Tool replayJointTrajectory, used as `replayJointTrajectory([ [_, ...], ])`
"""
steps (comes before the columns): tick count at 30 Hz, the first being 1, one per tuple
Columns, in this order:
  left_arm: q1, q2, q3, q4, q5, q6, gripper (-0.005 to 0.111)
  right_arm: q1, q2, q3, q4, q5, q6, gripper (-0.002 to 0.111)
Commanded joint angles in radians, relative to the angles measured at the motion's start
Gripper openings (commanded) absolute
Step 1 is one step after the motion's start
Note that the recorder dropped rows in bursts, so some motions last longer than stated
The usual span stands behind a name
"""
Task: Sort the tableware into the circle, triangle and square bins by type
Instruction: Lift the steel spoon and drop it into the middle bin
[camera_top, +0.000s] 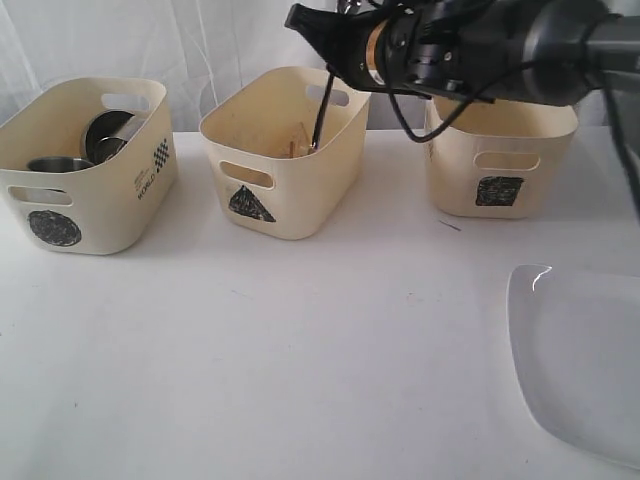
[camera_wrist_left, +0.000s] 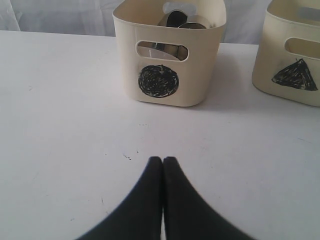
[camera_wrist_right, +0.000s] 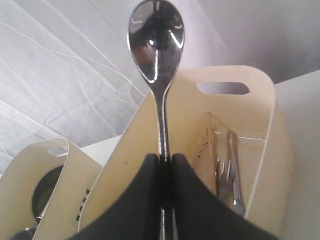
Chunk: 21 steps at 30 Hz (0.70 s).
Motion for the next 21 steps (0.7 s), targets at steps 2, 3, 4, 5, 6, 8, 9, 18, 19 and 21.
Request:
replayJointTrajectory([
  [2, -0.007, -0.005, 0.003, -0.011, -0.004, -0.004, 0.0, -0.01, 0.138, -0.138, -0.013, -0.016, -0.014, 0.0],
  [3, -0.007, -0.005, 0.003, -0.011, -0.004, -0.004, 0.0, -0.01, 0.158, -0.162, -0.013, -0.016, -0.014, 0.0],
  [4, -0.007, -0.005, 0.003, -0.011, -0.004, -0.004, 0.0, -0.01, 0.182, -0.185, -0.013, -0.016, -0.014, 0.0],
  [5, -0.007, -0.005, 0.003, -0.011, -0.004, -0.004, 0.0, -0.01, 0.202, -0.205, -0.013, -0.016, -0.014, 0.001],
  [6, -0.007, -0.005, 0.003, -0.011, -0.004, -0.004, 0.0, -0.01, 0.217, -0.218, -0.013, -0.016, -0.014, 0.002],
  [8, -0.007, -0.005, 0.003, -0.011, -0.004, -0.004, 0.0, -0.01, 0.243, -0.245, -0.013, -0.017, -0.014, 0.008],
  [9, -0.007, -0.005, 0.003, -0.011, -0.004, -0.004, 0.0, -0.01, 0.249, -0.252, -0.013, -0.017, -0.014, 0.011],
  [18, -0.007, -0.005, 0.003, -0.011, -0.004, -0.004, 0.0, -0.01, 0.206, -0.232, -0.021, -0.016, -0.094, 0.027],
  [19, -0.007, -0.005, 0.003, -0.011, -0.004, -0.004, 0.0, -0.01, 0.191, -0.217, -0.021, -0.013, -0.099, 0.027],
  [21, -0.007, -0.005, 0.003, -0.011, -0.004, -0.004, 0.0, -0.01, 0.141, -0.163, -0.018, 0.002, -0.124, 0.027],
])
